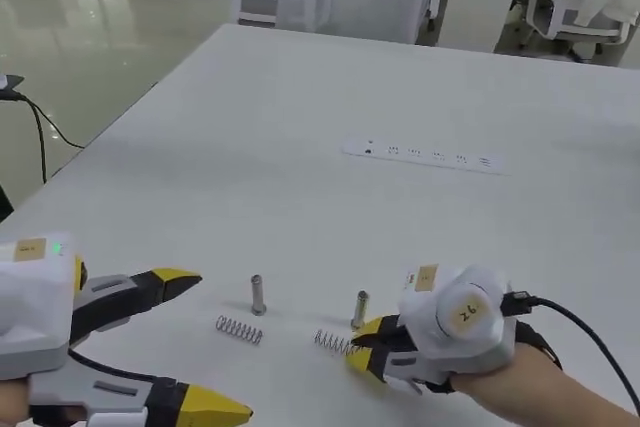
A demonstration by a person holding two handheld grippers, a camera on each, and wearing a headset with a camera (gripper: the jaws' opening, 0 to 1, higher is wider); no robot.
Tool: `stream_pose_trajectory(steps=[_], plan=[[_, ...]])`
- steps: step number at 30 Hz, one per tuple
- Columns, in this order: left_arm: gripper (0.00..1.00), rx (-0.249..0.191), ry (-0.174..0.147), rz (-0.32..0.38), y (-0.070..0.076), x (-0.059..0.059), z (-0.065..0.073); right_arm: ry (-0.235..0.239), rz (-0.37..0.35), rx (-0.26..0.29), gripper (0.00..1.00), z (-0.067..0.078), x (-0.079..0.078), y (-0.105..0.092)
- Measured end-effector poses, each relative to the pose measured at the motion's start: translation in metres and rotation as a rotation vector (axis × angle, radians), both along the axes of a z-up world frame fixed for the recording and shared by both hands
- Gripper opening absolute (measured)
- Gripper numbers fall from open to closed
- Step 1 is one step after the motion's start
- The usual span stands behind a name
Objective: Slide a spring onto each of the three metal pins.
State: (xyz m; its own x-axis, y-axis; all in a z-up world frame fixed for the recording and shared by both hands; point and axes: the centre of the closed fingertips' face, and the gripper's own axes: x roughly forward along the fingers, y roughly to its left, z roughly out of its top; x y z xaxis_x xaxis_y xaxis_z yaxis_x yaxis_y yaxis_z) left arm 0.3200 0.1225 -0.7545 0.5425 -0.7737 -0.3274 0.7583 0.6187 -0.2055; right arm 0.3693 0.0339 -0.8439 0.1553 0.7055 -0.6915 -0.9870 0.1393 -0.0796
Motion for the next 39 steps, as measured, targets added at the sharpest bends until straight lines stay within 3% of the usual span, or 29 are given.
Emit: stream_pose_trajectory(steps=[11, 21, 39], plan=[[0.95, -0.001, 0.0, -0.042, -0.014, 0.0, 0.001, -0.052, 0.021, 0.016, 0.08, 0.03, -0.004, -0.018], [0.91, 0.003, 0.006, -0.123, -0.038, 0.0, 0.001, -0.083, 0.051, 0.027, 0.08, 0.049, -0.009, -0.028], [0.74, 0.058, 0.006, -0.307, -0.095, 0.004, -0.016, -0.083, 0.142, -0.009, 0.08, 0.047, -0.038, -0.036]])
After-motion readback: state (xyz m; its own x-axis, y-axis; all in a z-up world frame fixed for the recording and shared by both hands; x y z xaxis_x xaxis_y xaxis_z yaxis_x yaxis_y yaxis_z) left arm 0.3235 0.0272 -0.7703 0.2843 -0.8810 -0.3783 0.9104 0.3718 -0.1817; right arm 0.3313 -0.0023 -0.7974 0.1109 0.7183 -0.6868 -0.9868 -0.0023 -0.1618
